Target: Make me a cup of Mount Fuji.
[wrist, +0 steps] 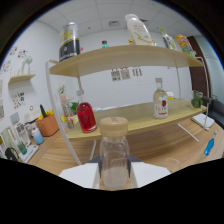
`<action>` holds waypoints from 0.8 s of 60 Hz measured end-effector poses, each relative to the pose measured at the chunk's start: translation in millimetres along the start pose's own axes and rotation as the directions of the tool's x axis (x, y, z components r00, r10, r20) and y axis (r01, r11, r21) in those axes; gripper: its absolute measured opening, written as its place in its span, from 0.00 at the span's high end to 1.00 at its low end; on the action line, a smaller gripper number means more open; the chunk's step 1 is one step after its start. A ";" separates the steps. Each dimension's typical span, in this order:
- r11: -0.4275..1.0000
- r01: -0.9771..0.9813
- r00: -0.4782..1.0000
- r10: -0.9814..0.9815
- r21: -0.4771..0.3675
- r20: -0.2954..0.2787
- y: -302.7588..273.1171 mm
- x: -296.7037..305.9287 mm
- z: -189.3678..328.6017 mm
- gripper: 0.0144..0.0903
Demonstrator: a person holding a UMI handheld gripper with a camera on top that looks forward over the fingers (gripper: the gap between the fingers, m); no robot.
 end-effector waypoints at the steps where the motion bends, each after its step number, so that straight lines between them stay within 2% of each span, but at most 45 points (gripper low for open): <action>1: 1.000 0.015 1.000 -0.015 -0.006 -0.001 4.2 -0.4 1.8 0.65; 7: 0.995 0.089 0.996 -0.089 -0.046 -0.001 28.9 -2.7 12.8 0.65; 20: 0.986 0.125 0.992 -0.126 -0.107 0.003 65.5 -2.2 24.0 0.65; 38: 0.980 0.178 0.984 -0.176 -0.085 0.028 69.4 -4.5 11.8 0.62; 48: 0.979 0.167 0.986 -0.163 -0.121 0.039 76.8 -4.9 0.3 0.62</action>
